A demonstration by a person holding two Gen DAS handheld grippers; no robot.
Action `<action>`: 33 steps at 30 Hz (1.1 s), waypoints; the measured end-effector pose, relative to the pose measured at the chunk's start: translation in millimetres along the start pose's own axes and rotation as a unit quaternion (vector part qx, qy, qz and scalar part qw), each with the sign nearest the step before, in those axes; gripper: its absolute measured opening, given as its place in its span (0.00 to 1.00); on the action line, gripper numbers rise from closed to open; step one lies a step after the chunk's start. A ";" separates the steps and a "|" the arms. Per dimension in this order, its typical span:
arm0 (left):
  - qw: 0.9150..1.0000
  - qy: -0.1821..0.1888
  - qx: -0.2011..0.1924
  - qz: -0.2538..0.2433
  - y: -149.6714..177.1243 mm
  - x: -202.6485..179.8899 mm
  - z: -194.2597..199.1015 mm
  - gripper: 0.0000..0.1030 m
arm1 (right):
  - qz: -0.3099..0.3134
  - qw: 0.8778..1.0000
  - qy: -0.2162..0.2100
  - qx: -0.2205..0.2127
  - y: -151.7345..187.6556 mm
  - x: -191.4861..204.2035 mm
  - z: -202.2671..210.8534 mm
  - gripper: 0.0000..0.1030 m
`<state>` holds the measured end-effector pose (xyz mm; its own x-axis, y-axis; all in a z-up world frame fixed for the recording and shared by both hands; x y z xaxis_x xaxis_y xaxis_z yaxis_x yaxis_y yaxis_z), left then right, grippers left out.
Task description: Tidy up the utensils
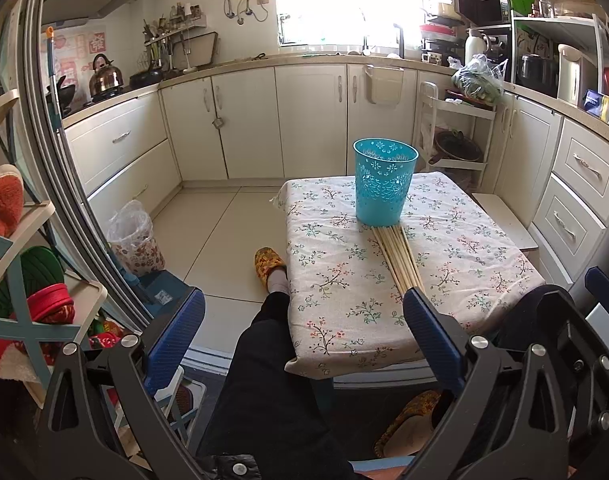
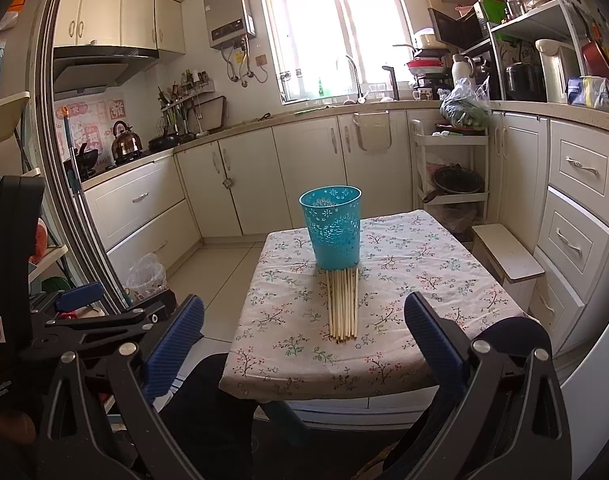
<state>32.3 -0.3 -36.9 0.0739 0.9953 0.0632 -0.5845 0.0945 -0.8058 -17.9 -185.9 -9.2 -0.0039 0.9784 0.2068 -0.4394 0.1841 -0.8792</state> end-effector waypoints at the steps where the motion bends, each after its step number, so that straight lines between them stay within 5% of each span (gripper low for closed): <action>1: 1.000 0.000 0.000 0.000 -0.7 -0.6 0.0 0.93 | 0.000 1.000 0.000 0.000 0.2 -0.1 0.0 0.93; 33: 1.000 0.004 -0.003 0.000 -4.3 -3.1 0.6 0.93 | -0.001 1.000 0.000 -0.004 -1.1 1.0 -0.4 0.93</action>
<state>34.1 -3.8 -33.3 0.0796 0.9951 0.0587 -0.5793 0.0941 -0.8097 -17.1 -185.1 -8.2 -0.0021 0.9780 0.2087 -0.4316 0.1873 -0.8824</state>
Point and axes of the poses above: each gripper's, at about its wrist camera, not at the fingertips, and z roughly against the way its jaws point, x to its left, y to its underside, the point moved 7 cm from there along -z, roughly the way its jaws point, and after that the axes turned 1 degree about -x, right-handed, at the moved point
